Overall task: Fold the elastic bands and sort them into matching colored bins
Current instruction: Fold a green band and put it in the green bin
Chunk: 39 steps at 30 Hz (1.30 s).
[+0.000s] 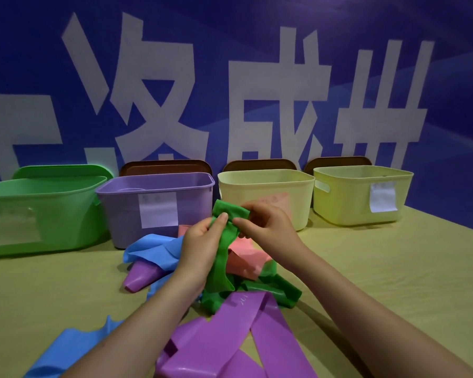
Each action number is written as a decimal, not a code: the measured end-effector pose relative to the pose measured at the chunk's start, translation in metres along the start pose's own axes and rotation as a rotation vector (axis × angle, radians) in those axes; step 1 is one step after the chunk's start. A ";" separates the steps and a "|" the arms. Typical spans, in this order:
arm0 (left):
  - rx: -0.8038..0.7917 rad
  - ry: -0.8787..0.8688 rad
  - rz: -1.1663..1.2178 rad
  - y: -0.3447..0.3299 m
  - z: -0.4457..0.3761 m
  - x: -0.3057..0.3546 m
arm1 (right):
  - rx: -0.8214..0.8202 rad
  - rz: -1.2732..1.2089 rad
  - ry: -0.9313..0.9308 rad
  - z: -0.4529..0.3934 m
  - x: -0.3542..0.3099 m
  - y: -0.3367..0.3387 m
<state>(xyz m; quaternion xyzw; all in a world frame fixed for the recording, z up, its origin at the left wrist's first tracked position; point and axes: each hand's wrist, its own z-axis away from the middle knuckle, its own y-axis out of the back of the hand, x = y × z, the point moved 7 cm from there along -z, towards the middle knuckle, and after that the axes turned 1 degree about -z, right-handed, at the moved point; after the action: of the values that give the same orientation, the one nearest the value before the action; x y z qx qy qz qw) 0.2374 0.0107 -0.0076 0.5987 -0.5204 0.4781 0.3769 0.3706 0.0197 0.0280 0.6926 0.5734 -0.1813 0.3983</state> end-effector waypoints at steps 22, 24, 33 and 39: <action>0.061 0.108 0.081 -0.004 0.008 -0.003 | -0.064 0.302 0.225 0.000 -0.007 -0.001; 0.079 0.129 0.089 -0.002 0.007 -0.005 | -0.126 0.334 0.235 0.001 -0.007 -0.004; 0.062 0.129 0.175 0.000 -0.001 -0.010 | -0.111 -0.119 -0.202 0.002 0.013 -0.012; 0.015 0.074 0.162 -0.002 -0.003 -0.009 | -0.109 -0.439 -0.461 0.008 0.022 -0.022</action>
<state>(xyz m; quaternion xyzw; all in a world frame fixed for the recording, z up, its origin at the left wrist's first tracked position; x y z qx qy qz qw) 0.2390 0.0167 -0.0154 0.5392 -0.5492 0.5329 0.3516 0.3581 0.0290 -0.0002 0.4710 0.6126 -0.3840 0.5054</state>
